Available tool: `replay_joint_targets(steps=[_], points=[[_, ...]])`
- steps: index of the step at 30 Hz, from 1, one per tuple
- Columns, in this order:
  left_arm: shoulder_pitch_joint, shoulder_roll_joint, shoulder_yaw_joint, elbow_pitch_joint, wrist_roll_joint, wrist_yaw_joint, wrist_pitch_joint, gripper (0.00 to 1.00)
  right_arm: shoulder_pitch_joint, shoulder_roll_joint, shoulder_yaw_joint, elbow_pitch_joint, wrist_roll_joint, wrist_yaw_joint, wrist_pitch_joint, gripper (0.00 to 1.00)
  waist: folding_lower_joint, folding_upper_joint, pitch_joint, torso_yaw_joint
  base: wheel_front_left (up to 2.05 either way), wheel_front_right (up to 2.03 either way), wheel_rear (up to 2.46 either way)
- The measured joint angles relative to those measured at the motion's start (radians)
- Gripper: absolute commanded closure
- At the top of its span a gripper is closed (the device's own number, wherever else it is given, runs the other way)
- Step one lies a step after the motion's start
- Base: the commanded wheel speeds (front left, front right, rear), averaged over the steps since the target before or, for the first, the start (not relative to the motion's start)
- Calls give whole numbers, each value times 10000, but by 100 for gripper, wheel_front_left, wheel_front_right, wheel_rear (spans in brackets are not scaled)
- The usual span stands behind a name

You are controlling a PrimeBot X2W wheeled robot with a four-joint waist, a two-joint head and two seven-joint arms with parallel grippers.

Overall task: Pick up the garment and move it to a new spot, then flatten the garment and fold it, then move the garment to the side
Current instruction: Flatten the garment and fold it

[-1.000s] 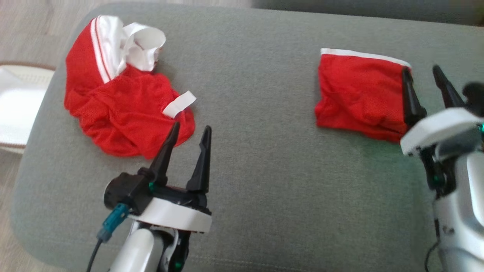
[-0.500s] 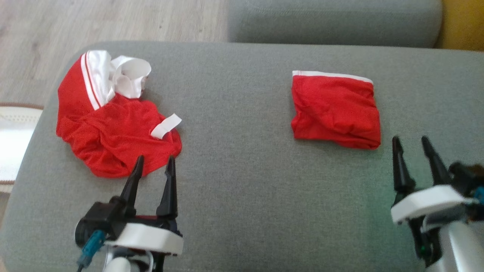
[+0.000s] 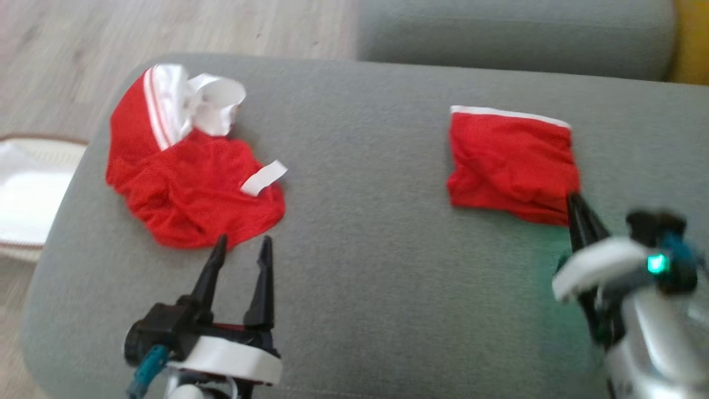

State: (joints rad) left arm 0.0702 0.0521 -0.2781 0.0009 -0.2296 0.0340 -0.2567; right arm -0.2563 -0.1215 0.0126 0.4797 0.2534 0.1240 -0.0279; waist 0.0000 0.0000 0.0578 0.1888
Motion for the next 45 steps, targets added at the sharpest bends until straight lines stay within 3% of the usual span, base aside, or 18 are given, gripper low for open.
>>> replay_joint_targets(steps=[8, 14, 25, 26, 27, 28, 33, 40, 45], points=[[-512, -4, -481, -77, -228, 19, -2, 0, -2557, -740, 545, 2683, -188, 0, 826, 100, 0, 0, 629, 718, 0, 0, 0], [-784, -8, -654, -65, -376, 104, -2, 0, -3417, -800, 1262, 4449, -73, 0, 911, 100, 0, 0, 1146, 1156, 0, 0, 0], [-820, -10, -520, -4, -372, 203, -2, 0, -3026, 167, 4270, 4312, 1018, 0, -635, 100, 0, 0, 899, 992, 0, 0, 0], [-812, -10, -462, -2, -370, 205, -2, 0, -2842, 184, 4447, 4201, 1060, 0, -871, 82, 0, 0, 822, 918, 0, 0, 0], [-789, -10, -405, 0, -366, 203, -2, 0, -2646, 186, 4546, 4090, 1124, 0, -1114, 48, 0, 0, 733, 836, 0, 0, 0], [-752, -10, -337, 6, -341, 205, -2, 0, -2460, 186, 4614, 3998, 1174, 0, -1354, 0, 0, 0, 641, 754, 0, 0, 0], [-396, -10, -13, 56, -163, 276, 0, 0, -1680, 146, 4209, 3074, 1181, 0, -2127, 0, 0, 0, 138, 229, 0, 0, 0], [145, -2, 447, 100, 0, 274, 0, 0, -112, 44, 2113, 159, 493, 0, -2230, 0, 0, 0, -490, -564, 0, 0, 0], [415, -4, 886, 67, 188, 276, 0, 0, 1524, 109, 1227, -1089, -13, 0, -2230, 0, 0, 0, -849, -940, 0, 0, 0]])
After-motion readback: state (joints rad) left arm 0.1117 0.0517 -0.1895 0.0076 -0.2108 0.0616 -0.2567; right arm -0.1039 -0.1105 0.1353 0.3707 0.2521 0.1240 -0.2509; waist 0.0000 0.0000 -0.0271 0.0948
